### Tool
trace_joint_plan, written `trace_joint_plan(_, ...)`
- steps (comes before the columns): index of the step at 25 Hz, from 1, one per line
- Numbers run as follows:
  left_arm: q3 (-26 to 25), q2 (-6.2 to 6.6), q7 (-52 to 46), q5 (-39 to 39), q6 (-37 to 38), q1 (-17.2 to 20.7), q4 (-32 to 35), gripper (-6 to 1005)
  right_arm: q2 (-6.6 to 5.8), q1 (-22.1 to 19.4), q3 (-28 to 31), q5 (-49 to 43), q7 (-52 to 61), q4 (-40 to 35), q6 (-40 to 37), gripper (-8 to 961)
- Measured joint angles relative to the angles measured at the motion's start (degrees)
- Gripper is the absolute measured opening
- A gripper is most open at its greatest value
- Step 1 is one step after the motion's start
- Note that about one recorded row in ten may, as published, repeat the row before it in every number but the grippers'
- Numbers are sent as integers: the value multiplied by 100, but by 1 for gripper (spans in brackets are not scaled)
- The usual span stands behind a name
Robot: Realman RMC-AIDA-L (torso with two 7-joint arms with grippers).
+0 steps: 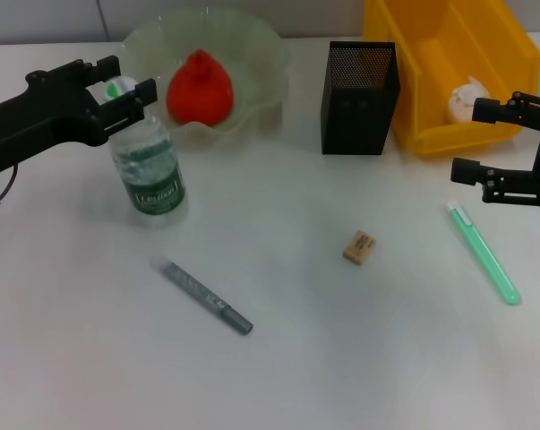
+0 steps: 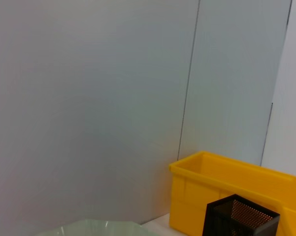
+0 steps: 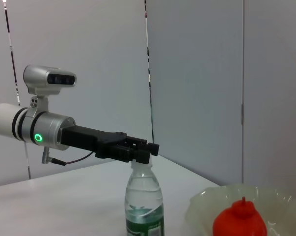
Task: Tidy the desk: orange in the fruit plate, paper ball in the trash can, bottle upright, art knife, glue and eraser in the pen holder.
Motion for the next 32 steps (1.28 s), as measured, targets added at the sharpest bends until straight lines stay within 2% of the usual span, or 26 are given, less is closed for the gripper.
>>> trace_joint_plan(6,-91,10,51,-17,78,45,-51,585,0,0,11,-8,39,-59,-1,841)
trace_joint_plan(10,-310,6,60,-53,221,77,-31,737,0,0,5,-9,205,-183,0,840)
trace_joint_plan(11,-481,6,60,-112,392,84,-36,775,1,-1,-11,-23,305,-266,1,840)
trace_joint_plan(12,-1208,24,175,-333,1213,104,-204,813,2,10,-36,-113,608,-517,10,840)
trace_joint_plan(13,-1458,26,285,-388,1551,109,-306,813,2,10,-36,-113,608,-517,10,840)
trace_joint_plan(14,-1458,26,285,-388,1551,109,-306,813,9,53,-51,-316,1000,-824,17,840)
trace_joint_plan(15,-1458,26,285,-388,1551,109,-306,814,9,53,-51,-316,1000,-824,17,840)
trace_joint_plan(16,-2029,32,622,-454,2251,107,-617,814,14,98,-103,-499,1324,-1066,17,840)
trace_joint_plan(17,-2029,32,622,-454,2251,107,-617,814,14,183,-263,-812,1933,-1515,18,840)
trace_joint_plan(18,-2572,54,1010,-460,2909,94,-1008,814,14,183,-263,-812,1933,-1515,18,840)
trace_joint_plan(19,-3143,152,1580,-399,3663,95,-1637,814,12,239,-375,-1014,2323,-1759,22,840)
trace_joint_plan(20,-3254,248,1911,-336,3911,128,-1981,814,8,292,-497,-1209,2624,-2000,24,841)
trace_joint_plan(22,-3282,355,2311,-217,4130,188,-2331,814,6,568,-963,-2116,3902,-2768,-10,841)
trace_joint_plan(23,-3282,355,2311,-217,4130,188,-2331,814,6,568,-963,-2116,3902,-2768,-10,841)
trace_joint_plan(24,-3265,445,2712,45,4272,251,-2612,814,-6,878,-1301,-2842,4823,-3127,-128,841)
trace_joint_plan(25,-3262,459,2858,189,4299,268,-2690,814,-6,878,-1301,-2842,4823,-3127,-128,840)
trace_joint_plan(26,-3264,466,2984,393,4315,286,-2751,814,-20,1120,-1507,-3333,5316,-3210,-269,840)
trace_joint_plan(27,-3286,449,3158,739,4315,303,-2800,815,-30,1534,-1819,-4131,5999,-3195,-510,840)
trace_joint_plan(28,-3286,449,3158,739,4315,303,-2800,815,-30,1534,-1819,-4131,5999,-3195,-510,840)
trace_joint_plan(30,-3311,411,3286,1009,4303,308,-2827,815,-17,1983,-2171,-5013,6631,-2929,-716,840)
trace_joint_plan(31,-3315,388,3342,1142,4288,308,-2841,815,-8,2127,-2292,-5298,6830,-2761,-755,840)
trace_joint_plan(32,-3317,360,3409,1307,4256,306,-2862,815,0,2480,-2594,-5802,7346,-2232,-774,840)
